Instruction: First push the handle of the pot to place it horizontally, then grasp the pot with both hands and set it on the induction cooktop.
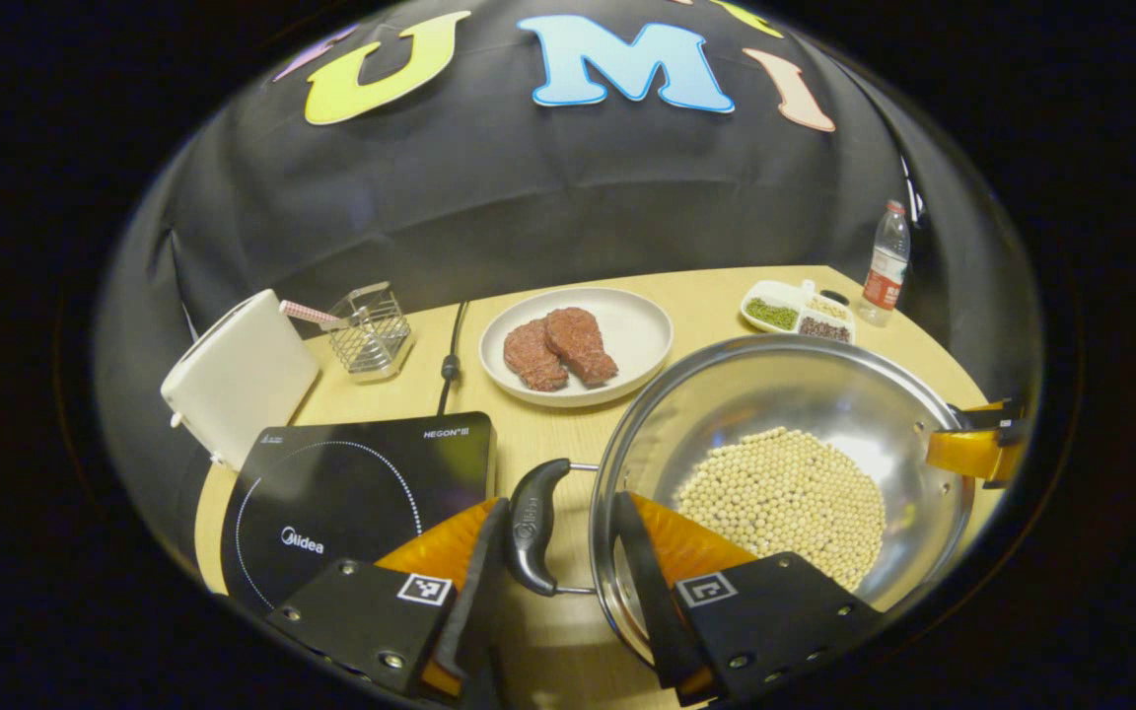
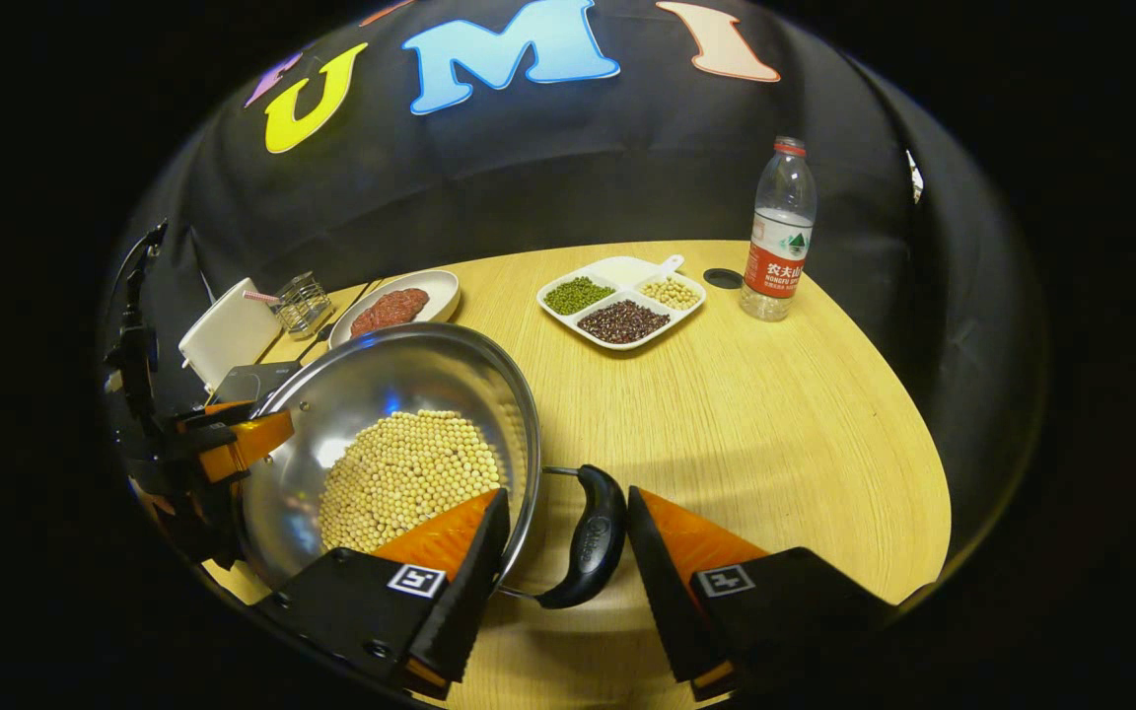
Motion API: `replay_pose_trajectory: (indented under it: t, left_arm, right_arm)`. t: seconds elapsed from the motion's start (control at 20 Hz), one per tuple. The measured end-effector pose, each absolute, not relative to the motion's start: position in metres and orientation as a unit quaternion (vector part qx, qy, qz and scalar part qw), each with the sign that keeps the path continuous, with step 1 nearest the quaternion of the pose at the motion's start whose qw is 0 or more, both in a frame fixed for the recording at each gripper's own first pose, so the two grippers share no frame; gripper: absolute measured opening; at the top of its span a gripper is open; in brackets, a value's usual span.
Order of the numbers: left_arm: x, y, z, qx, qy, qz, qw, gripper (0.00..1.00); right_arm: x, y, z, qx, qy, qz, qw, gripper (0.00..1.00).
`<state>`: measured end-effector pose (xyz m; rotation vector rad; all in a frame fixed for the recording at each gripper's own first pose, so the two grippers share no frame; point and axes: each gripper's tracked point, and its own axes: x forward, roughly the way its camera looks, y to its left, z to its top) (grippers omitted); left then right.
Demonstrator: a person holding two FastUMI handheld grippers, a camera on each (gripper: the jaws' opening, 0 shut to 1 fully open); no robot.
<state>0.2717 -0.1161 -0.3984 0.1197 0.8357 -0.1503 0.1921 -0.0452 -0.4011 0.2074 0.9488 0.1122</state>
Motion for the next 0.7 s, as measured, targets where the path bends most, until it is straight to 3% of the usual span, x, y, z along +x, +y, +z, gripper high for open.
replay_pose_trajectory:
  t: [0.05, 0.2, 0.25, 0.35, 0.4, 0.45, 0.55, 0.7]
  left_arm:
    - [0.272, -0.116, -0.398, 0.057, 0.407, -0.072, 0.909, 0.66]
    - [0.269, -0.117, -0.398, 0.051, 0.410, -0.072, 0.908, 0.64]
    - [0.268, -0.117, -0.398, 0.047, 0.410, -0.071, 0.908, 0.60]
    - [0.265, -0.118, -0.392, 0.043, 0.407, -0.068, 0.910, 0.60]
    - [0.266, -0.118, -0.391, 0.044, 0.405, -0.065, 0.911, 0.55]
    - [0.268, -0.119, -0.388, 0.044, 0.400, -0.060, 0.914, 0.55]
    - [0.269, -0.120, -0.387, 0.041, 0.399, -0.054, 0.915, 0.53]
    - [0.269, -0.124, -0.387, 0.029, 0.403, -0.055, 0.913, 0.52]
  right_arm:
    - [0.194, -0.046, -0.402, 0.101, 0.456, 0.052, 0.883, 0.68]
    - [0.199, -0.048, -0.402, 0.111, 0.453, 0.045, 0.883, 0.60]
    - [0.201, -0.048, -0.404, 0.114, 0.452, 0.045, 0.884, 0.50]
    - [0.202, -0.047, -0.403, 0.112, 0.456, 0.048, 0.882, 0.40]
    - [0.202, -0.047, -0.403, 0.106, 0.457, 0.051, 0.882, 0.40]
    - [0.204, -0.048, -0.401, 0.107, 0.454, 0.050, 0.883, 0.43]
    - [0.203, -0.048, -0.401, 0.110, 0.456, 0.050, 0.882, 0.39]
    - [0.205, -0.052, -0.398, 0.110, 0.453, 0.051, 0.883, 0.43]
